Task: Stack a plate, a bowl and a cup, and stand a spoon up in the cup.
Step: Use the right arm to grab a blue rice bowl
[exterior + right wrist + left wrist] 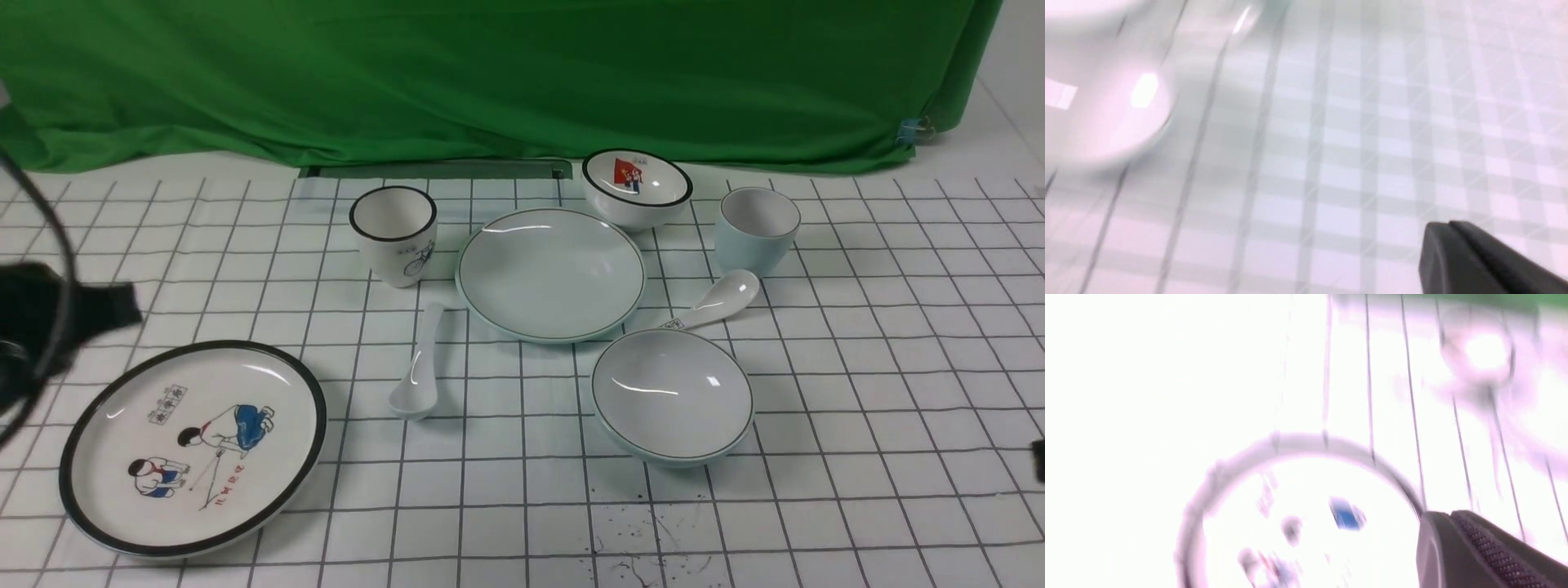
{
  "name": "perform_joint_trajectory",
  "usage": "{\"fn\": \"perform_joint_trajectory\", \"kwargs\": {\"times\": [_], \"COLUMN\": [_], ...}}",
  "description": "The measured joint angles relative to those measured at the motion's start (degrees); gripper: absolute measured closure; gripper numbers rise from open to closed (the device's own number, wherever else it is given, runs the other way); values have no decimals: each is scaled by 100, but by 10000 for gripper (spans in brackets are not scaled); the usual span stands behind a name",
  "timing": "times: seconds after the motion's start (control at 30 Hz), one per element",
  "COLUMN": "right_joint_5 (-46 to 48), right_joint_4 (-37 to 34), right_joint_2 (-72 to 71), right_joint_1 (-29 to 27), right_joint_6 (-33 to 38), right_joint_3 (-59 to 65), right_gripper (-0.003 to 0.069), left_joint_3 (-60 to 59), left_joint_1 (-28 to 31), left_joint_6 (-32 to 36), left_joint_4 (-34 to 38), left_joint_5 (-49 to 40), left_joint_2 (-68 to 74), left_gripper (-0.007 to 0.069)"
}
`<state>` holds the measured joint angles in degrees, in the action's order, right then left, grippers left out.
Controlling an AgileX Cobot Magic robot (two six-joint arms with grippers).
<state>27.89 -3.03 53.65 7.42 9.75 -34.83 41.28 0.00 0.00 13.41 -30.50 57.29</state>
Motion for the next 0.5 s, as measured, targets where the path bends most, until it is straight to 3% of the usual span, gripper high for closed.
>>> {"fn": "perform_joint_trajectory", "kwargs": {"times": [0.03, 0.07, 0.1, 0.2, 0.33, 0.4, 0.5], "right_joint_5": [80, 105, 150, 219, 393, 600, 723], "right_joint_4": [-48, -71, -110, -143, -172, -184, -226], "right_joint_2": [221, 308, 620, 1262, 1805, 2100, 2263], "right_joint_1": [177, 251, 518, 1043, 1432, 1608, 1648], "right_joint_6": [72, 84, 214, 363, 382, 388, 388], "right_joint_3": [-9, -15, -22, -117, -387, -655, -848], "right_gripper": [645, 645, 645, 645, 644, 645, 645], "left_joint_3": [45, 71, 196, 618, 1161, 1716, 2229], "left_joint_1": [0, 0, 0, -220, -909, -1657, -2131], "left_joint_6": [534, 648, 1413, 2033, 1532, 678, 43], "left_joint_4": [543, 749, 1383, 1894, 1113, -35, -776], "left_joint_5": [-229, -333, -751, -1517, -1623, -1609, -1573], "left_joint_2": [218, 310, 652, 1377, 1951, 2397, 2827], "left_gripper": [653, 653, 653, 653, 653, 653, 646]}}
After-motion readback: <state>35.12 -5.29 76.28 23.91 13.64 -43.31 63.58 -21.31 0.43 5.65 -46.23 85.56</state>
